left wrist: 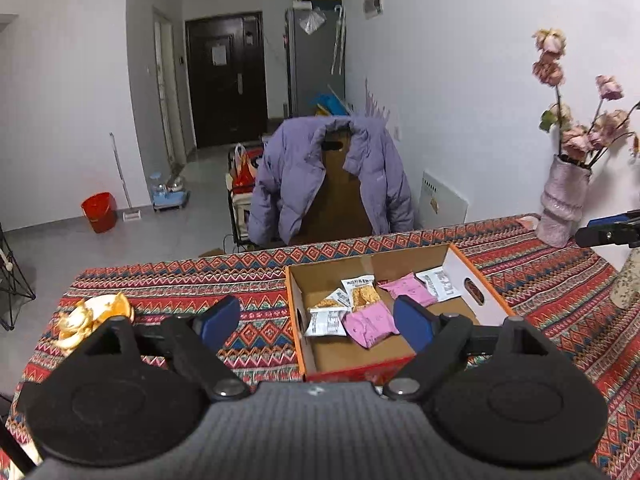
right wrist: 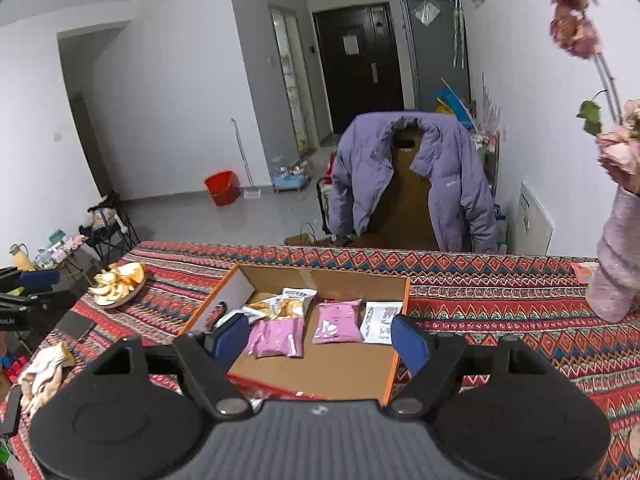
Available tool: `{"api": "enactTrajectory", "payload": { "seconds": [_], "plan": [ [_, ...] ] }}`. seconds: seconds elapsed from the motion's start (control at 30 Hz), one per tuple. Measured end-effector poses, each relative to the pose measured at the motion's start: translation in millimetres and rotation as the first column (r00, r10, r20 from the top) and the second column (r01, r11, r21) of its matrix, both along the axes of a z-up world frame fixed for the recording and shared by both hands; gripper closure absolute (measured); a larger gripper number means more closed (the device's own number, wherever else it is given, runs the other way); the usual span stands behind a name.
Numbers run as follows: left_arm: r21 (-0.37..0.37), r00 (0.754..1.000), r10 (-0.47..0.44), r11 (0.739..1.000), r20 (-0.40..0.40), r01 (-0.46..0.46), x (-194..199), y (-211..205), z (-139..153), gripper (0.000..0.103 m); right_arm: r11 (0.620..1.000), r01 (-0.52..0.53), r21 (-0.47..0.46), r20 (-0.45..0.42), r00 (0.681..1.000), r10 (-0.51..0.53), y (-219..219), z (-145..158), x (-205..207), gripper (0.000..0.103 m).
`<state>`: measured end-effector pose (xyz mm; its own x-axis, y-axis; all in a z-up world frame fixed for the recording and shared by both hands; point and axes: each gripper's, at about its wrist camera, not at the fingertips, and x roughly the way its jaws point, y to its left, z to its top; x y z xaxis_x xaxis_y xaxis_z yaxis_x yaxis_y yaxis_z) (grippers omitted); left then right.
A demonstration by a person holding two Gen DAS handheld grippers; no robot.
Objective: Organize snacks
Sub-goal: 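Withdraw both tools from the box back over the snack pile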
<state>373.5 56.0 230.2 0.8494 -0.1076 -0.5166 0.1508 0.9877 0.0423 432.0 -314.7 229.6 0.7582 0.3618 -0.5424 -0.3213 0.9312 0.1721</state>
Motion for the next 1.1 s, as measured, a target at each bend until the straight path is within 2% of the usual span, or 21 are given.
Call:
{"api": "enactTrajectory", "payload": {
  "seconds": [0.03,0.1,0.13,0.2,0.27,0.4,0.43,0.47,0.5,0.53,0.6,0.67,0.7,0.8,0.9,1.1],
  "plan": [
    [-0.001,1.0,0.008,1.0,0.007,-0.008,-10.6,2.3,-2.8,0.017,1.0,0.0,0.0,0.0,1.0,0.0,0.0,0.0,0.0,0.024],
    [0.002,0.999,0.031,1.0,0.032,-0.031,-36.2,5.4,-10.3,0.016,1.0,-0.001,-0.016,0.056,0.998,0.002,-2.5,-6.8,-42.8,0.021],
    [0.003,0.998,0.041,0.999,0.048,-0.041,-50.1,6.1,-15.6,0.015,1.0,-0.001,-0.016,0.056,0.998,0.002,-2.5,-6.8,-42.8,0.019],
    [-0.001,0.996,0.042,0.999,0.075,-0.042,-78.4,6.1,-29.6,0.013,1.0,-0.005,-0.028,0.097,0.995,0.008,-2.7,-15.6,-70.9,0.018],
    [0.001,0.997,0.032,0.999,0.077,-0.032,-104.4,7.2,-40.6,0.013,0.999,-0.002,-0.054,0.15,0.989,0.01,-3.8,-35.1,-114.4,0.018],
    [0.018,0.995,0.046,0.999,0.088,-0.048,-150.1,4.0,-65.2,0.012,0.997,0.015,-0.078,0.193,0.981,0.0,-5.0,-50.6,-154.9,0.018],
    [0.014,0.994,0.047,0.999,0.098,-0.048,-161.8,3.4,-71.2,0.011,0.996,0.024,-0.086,0.222,0.975,-0.005,-6.0,-61.7,-181.0,0.017],
    [0.01,0.994,0.043,0.999,0.104,-0.045,-171.9,2.5,-77.3,0.009,0.996,0.024,-0.086,0.222,0.975,-0.005,-6.0,-61.7,-181.0,0.016],
    [-0.002,0.993,0.046,0.999,0.112,-0.046,-183.1,2.6,-83.3,0.008,0.996,0.038,-0.085,0.247,0.969,-0.016,-6.6,-71.4,-204.0,0.015],
    [-0.016,0.992,0.053,0.999,0.116,-0.051,-191.2,1.6,-88.4,0.007,0.996,0.038,-0.085,0.247,0.969,-0.016,-6.6,-71.4,-204.0,0.014],
    [-0.054,0.991,0.067,0.997,0.118,-0.061,-207.8,1.5,-100.9,0.006,0.994,0.051,-0.095,0.274,0.961,-0.024,-6.1,-89.4,-236.8,0.013],
    [-0.069,0.986,0.105,0.993,0.128,-0.097,-222.2,2.6,-114.5,0.005,0.993,0.053,-0.103,0.276,0.961,-0.023,-5.0,-95.1,-244.9,0.013],
    [-0.069,0.983,0.126,0.991,0.13,-0.118,-228.2,2.5,-120.8,0.005,0.991,0.059,-0.121,0.274,0.961,-0.024,-2.5,-107.2,-264.8,0.013],
    [-0.083,0.984,0.145,0.987,0.101,-0.137,-241.6,5.4,-137.5,0.005,0.99,0.073,-0.12,0.272,0.962,-0.038,-1.2,-120.3,-283.5,0.013],
    [-0.055,0.984,0.166,0.985,0.072,-0.162,-252.7,8.1,-150.8,0.005,0.992,0.079,-0.095,0.236,0.97,-0.054,-2.3,-144.2,-306.8,0.012],
    [-0.03,0.985,0.173,0.985,0.014,-0.172,-258.2,7.2,-171.0,0.005,0.988,0.094,-0.126,0.199,0.978,-0.068,1.9,-167.4,-316.6,0.012]
  ]
}}
